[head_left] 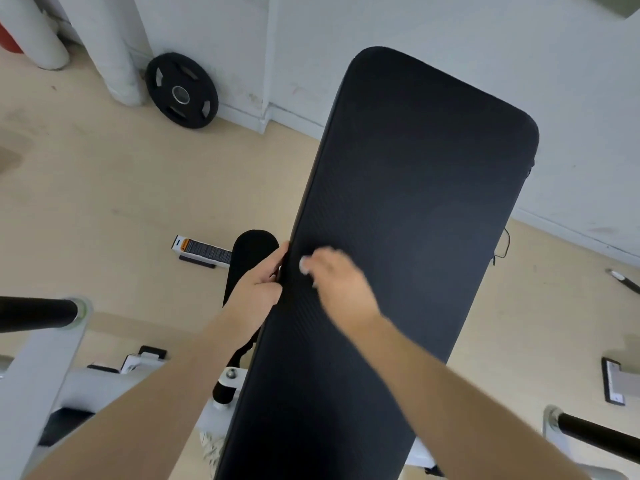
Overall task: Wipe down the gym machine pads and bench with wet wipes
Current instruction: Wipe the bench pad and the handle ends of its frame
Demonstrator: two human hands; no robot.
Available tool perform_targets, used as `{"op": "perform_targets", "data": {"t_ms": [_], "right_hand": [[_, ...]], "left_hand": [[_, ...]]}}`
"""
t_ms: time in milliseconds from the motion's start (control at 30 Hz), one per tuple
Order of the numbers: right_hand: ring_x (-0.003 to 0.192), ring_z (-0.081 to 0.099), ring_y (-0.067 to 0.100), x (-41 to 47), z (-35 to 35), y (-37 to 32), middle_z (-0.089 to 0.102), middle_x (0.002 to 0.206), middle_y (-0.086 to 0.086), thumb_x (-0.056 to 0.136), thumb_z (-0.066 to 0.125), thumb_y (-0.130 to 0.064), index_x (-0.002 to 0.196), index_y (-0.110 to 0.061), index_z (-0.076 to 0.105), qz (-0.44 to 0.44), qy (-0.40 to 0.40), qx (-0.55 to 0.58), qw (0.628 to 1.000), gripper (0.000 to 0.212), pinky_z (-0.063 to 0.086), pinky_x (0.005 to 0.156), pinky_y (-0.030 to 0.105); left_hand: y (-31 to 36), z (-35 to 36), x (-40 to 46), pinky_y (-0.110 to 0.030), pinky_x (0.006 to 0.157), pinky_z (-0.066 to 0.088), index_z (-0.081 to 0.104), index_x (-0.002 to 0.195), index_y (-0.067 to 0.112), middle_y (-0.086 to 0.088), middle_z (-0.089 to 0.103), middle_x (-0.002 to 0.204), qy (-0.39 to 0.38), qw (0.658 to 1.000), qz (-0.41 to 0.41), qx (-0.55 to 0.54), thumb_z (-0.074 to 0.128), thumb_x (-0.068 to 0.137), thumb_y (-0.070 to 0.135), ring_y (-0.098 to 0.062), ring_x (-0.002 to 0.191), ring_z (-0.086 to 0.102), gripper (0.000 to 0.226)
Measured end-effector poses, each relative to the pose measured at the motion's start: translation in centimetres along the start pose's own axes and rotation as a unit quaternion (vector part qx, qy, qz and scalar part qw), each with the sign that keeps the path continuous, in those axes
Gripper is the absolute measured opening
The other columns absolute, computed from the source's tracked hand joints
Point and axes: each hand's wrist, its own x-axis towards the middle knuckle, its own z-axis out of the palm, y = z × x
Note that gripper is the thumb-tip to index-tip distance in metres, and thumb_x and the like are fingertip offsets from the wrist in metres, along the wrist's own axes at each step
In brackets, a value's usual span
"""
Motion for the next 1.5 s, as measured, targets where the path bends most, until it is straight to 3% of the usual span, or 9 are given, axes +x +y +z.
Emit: {"op": "perform_targets", "data": {"t_ms": [200, 467, 533, 667, 800, 967, 1100, 1367, 1500], "right_hand": [[0.062, 0.059, 0.021, -2.8, 1.4, -2.1, 0.064, 0.079, 0.007, 0.075, 0.036, -0.008, 0.085, -0.008, 0.069, -0.106, -0.071, -0.034, 0.991, 0.034, 0.053, 0.051, 0.028], [0.086, 0.053, 0.031, 4.2, -1.1, 0.3, 0.055, 0.103, 0.016, 0.084, 0.047, 0.007, 0.103, -0.001, 0.059, 0.12, 0.065, -0.006, 0.991, 0.023, 0.05, 0.07, 0.041], [0.077, 0.055, 0.028, 1.6, 0.5, -0.9, 0.058, 0.096, 0.015, 0.08, 0.048, 0.004, 0.096, -0.002, 0.061, 0.098, 0.062, 0.006, 0.993, 0.022, 0.053, 0.059, 0.039], [0.068, 0.055, 0.021, -7.2, 4.2, -3.5, 0.062, 0.086, 0.01, 0.074, 0.047, -0.003, 0.096, -0.005, 0.063, 0.033, 0.002, 0.011, 0.999, 0.028, 0.051, 0.049, 0.028], [0.068, 0.056, 0.02, -8.2, 2.5, -3.7, 0.06, 0.082, 0.007, 0.078, 0.059, -0.003, 0.091, -0.007, 0.066, 0.047, -0.053, 0.045, 0.996, 0.014, 0.05, 0.055, 0.028], [0.068, 0.057, 0.026, -0.7, -2.7, 2.2, 0.059, 0.088, 0.016, 0.075, 0.057, 0.009, 0.091, 0.0, 0.064, 0.105, 0.133, 0.03, 0.985, 0.019, 0.054, 0.057, 0.033], [0.073, 0.057, 0.028, 0.2, -2.2, 4.0, 0.062, 0.093, 0.014, 0.072, 0.062, 0.014, 0.095, -0.001, 0.065, 0.124, 0.11, 0.006, 0.986, 0.028, 0.056, 0.058, 0.039], [0.065, 0.061, 0.026, -11.4, 2.0, 0.8, 0.065, 0.085, 0.012, 0.053, 0.075, 0.013, 0.089, -0.003, 0.068, -0.042, -0.068, 0.044, 0.996, 0.04, 0.054, 0.047, 0.028], [0.066, 0.057, 0.027, -7.0, -1.5, 3.2, 0.058, 0.085, 0.015, 0.07, 0.064, 0.006, 0.09, -0.003, 0.065, 0.015, -0.019, 0.087, 0.996, 0.022, 0.053, 0.051, 0.038]], "left_hand": [[0.4, 0.1, -0.1, -0.018, 0.101, 0.04, 0.036, 0.142, 0.019, 0.007, 0.048, 0.14, -0.012, 1.0, 0.005, -0.014, 0.029, 0.068, -0.015, -0.001, 0.124, 0.047, 0.082], [0.3, 0.4, -0.4, -0.013, 0.081, 0.045, 0.029, 0.146, 0.025, 0.01, 0.046, 0.139, -0.019, 0.999, -0.04, -0.006, 0.024, 0.071, -0.019, 0.004, 0.113, 0.051, 0.087], [0.4, 0.6, -0.5, -0.011, 0.077, 0.047, 0.027, 0.146, 0.023, 0.015, 0.053, 0.125, -0.014, 0.999, -0.035, -0.01, 0.023, 0.073, -0.02, 0.007, 0.098, 0.057, 0.085], [0.4, 0.9, -1.0, -0.021, 0.095, 0.037, 0.024, 0.147, 0.026, 0.008, 0.042, 0.144, -0.016, 0.999, -0.029, 0.024, 0.035, 0.064, -0.008, -0.007, 0.12, 0.047, 0.091], [0.6, 2.2, -1.3, -0.021, 0.089, 0.035, 0.014, 0.148, 0.032, 0.01, 0.034, 0.145, 0.027, 0.997, -0.028, 0.066, 0.033, 0.076, -0.016, -0.005, 0.115, 0.045, 0.089], [0.5, 3.2, -1.8, -0.01, 0.075, 0.038, 0.011, 0.149, 0.031, 0.01, 0.032, 0.146, 0.048, 0.998, -0.028, 0.04, 0.03, 0.08, -0.018, -0.002, 0.112, 0.044, 0.087], [0.5, 4.0, -1.8, 0.002, 0.06, 0.039, 0.008, 0.149, 0.032, 0.012, 0.028, 0.145, 0.064, 0.997, -0.023, 0.046, 0.031, 0.081, -0.018, -0.002, 0.117, 0.033, 0.088], [1.3, 5.3, -1.9, -0.031, 0.094, 0.039, 0.003, 0.149, 0.035, 0.005, 0.028, 0.151, 0.118, 0.977, -0.029, 0.174, 0.038, 0.082, -0.007, -0.021, 0.124, 0.043, 0.086], [2.1, 7.2, -2.2, -0.031, 0.117, 0.016, -0.002, 0.149, 0.013, -0.005, -0.001, 0.158, 0.17, 0.863, 0.086, 0.469, 0.053, 0.084, 0.002, -0.023, 0.145, 0.007, 0.086]]}}
